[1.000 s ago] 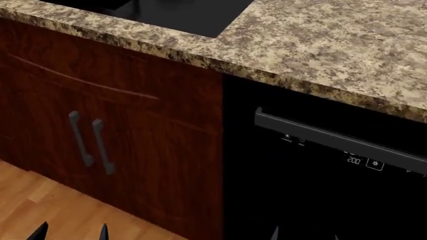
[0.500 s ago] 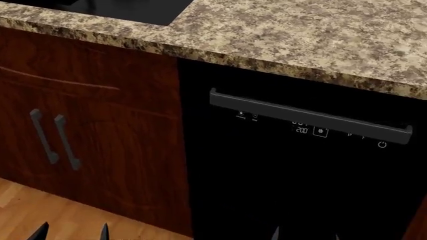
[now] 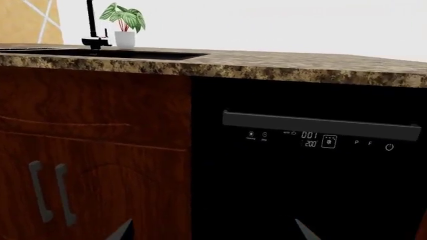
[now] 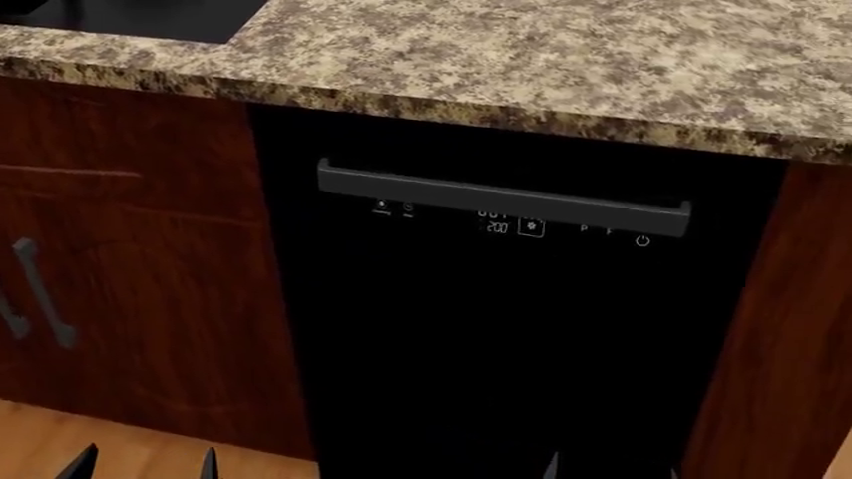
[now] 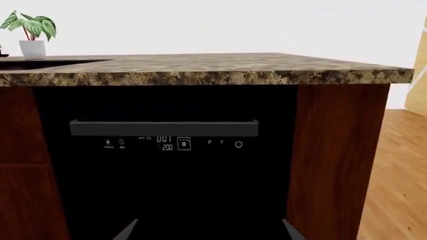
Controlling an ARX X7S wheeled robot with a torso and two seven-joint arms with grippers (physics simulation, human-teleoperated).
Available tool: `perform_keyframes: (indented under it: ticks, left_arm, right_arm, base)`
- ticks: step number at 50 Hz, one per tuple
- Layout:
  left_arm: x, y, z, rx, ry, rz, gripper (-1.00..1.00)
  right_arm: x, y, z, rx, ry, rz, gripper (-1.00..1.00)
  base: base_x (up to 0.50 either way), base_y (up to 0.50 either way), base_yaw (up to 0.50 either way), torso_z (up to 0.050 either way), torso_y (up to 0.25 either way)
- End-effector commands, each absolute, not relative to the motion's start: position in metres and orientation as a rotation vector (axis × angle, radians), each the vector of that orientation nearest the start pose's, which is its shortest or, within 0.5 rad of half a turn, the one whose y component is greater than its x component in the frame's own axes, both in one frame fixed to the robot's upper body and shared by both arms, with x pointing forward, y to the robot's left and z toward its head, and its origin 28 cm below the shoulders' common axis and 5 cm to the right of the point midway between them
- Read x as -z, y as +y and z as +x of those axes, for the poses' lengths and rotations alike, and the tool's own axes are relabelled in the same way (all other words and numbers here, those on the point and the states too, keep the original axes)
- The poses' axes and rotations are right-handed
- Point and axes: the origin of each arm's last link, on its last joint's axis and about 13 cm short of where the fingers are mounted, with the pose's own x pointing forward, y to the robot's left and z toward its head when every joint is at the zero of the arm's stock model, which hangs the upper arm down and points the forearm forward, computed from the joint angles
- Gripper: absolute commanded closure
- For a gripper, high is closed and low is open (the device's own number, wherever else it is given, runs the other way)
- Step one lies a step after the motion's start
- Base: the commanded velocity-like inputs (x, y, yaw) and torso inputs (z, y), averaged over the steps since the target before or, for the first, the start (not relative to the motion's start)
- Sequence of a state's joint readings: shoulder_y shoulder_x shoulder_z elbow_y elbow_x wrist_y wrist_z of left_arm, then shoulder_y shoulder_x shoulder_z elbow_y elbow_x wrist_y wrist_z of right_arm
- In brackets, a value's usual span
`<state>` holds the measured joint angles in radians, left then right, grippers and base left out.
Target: Navigate to the sink.
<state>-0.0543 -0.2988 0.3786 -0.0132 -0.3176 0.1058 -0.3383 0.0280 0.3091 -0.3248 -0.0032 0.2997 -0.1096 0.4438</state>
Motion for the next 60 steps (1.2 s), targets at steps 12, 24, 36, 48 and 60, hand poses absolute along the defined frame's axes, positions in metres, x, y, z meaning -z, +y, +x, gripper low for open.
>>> perform_keyframes:
  ticks: [12, 24, 36, 48, 60]
  left_arm:
    - [-0.0162, 0.2034, 0.2099, 0.018, -0.026, -0.030, -1.00]
    - [-0.0162, 0.2034, 0.2100, 0.018, -0.027, -0.030, -1.00]
    - [-0.0162, 0.2033, 0.2098, 0.018, -0.027, -0.031, -1.00]
    - [-0.0171, 0.2034, 0.2102, 0.022, -0.027, -0.031, -1.00]
    - [-0.0170, 0.2032, 0.2104, 0.021, -0.027, -0.030, -1.00]
  right_arm:
    - [-0.0179, -0.1068, 0.2076, 0.132, -0.039, 0.014, -1.00]
    - [-0.0180, -0.1070, 0.2077, 0.133, -0.040, 0.015, -1.00]
    - [-0.0186, -0.1069, 0.2069, 0.138, -0.043, 0.014, -1.00]
    - [-0.0186, -0.1063, 0.2054, 0.123, -0.055, 0.007, -1.00]
    - [-0.0181, -0.1063, 0.2055, 0.123, -0.049, -0.002, -1.00]
  base:
    - [0.19, 0.03, -0.38, 0.000, 0.000]
    - [0.19, 0.02, -0.38, 0.000, 0.000]
    - [0.18, 0.01, -0.34, 0.000, 0.000]
    - [0.01, 0.00, -0.01, 0.000, 0.000]
    - [0.00, -0.11, 0.00, 0.000, 0.000]
